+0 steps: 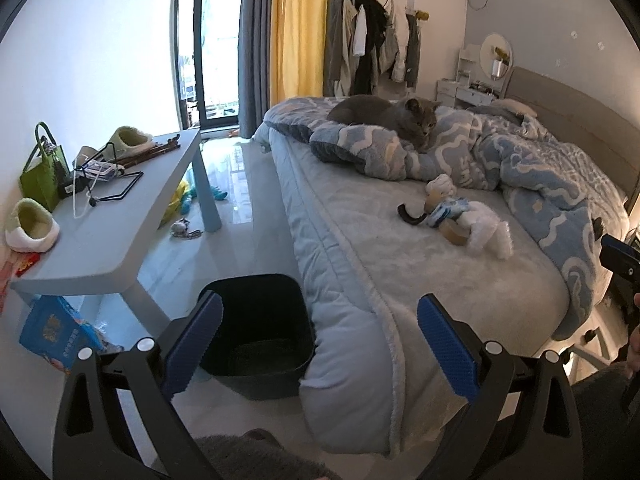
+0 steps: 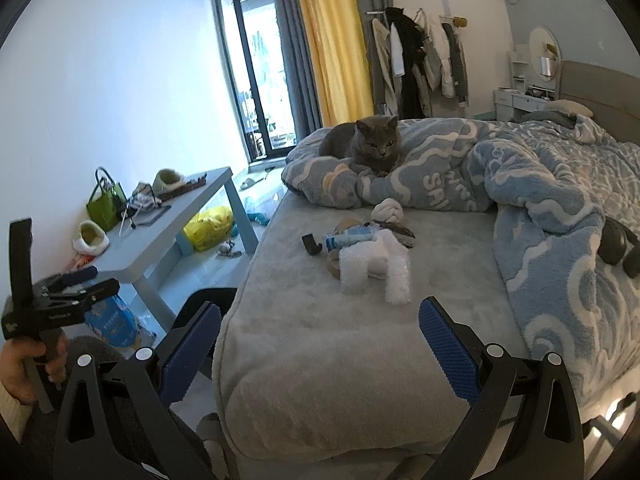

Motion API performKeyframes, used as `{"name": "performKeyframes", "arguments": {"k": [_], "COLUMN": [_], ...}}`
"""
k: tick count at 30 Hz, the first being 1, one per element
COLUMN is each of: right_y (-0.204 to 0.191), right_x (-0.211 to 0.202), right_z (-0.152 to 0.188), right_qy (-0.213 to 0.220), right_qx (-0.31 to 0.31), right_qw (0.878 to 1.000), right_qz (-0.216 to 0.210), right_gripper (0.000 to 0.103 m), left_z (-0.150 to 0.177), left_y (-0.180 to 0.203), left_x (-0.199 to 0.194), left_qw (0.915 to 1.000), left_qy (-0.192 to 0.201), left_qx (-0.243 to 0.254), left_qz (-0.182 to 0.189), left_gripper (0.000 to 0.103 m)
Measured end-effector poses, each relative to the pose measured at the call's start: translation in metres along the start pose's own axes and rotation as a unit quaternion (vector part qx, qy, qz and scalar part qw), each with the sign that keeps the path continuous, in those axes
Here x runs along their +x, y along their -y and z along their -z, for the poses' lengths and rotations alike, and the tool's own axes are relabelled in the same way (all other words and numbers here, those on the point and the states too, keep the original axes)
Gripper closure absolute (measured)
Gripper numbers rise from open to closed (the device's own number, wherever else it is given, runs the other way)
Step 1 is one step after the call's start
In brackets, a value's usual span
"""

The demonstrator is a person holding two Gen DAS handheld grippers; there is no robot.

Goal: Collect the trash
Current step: 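Move the right tool toward the clear bubble wrap and grasp it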

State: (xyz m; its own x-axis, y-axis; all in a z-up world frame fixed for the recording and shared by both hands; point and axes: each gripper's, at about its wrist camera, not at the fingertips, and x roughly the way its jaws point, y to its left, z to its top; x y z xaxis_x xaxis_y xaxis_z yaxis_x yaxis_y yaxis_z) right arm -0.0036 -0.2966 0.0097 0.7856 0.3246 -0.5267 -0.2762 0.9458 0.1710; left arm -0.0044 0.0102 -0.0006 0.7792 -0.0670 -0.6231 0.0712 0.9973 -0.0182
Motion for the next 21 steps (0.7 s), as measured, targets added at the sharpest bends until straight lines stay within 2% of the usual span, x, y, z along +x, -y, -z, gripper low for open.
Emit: {"name": "performKeyframes", "arguments": {"k": [8, 13, 19, 21], "right_y": [-0.02, -0.018, -0.014, -0.013], "right_x": [0.016, 0.023, 0.036, 0.041], "right_z": [0.004, 0.001, 0.001, 0.001], "right_qy": [-0.021, -0.022, -0.031, -0.034], "right_qx": [-0.024, -0.012, -0.014, -0.02], "right_qw": [0.999, 1.0, 0.999, 0.999], "right_qz": [-0.003, 0.007, 0.023, 0.031], "right_gripper": [0.003, 0.003, 0.003, 0.003], "left_z": [0.007, 0.008, 0.005, 0.002], "left_y": [-0.003, -0.009, 0.001, 0.005], "left_x": [0.002, 0.008, 0.01, 0.013], "left_qw": [0.9998, 0.9995, 0.9995, 0.9993], "left_qy": [-0.016, -0.024, 0.004, 0.002], "left_qx": [0.014, -0.011, 0.02, 0.025], "left_qz": [-0.003, 0.014, 0.022, 0.026], "left_gripper": [0.003, 0.003, 0.003, 0.003]}}
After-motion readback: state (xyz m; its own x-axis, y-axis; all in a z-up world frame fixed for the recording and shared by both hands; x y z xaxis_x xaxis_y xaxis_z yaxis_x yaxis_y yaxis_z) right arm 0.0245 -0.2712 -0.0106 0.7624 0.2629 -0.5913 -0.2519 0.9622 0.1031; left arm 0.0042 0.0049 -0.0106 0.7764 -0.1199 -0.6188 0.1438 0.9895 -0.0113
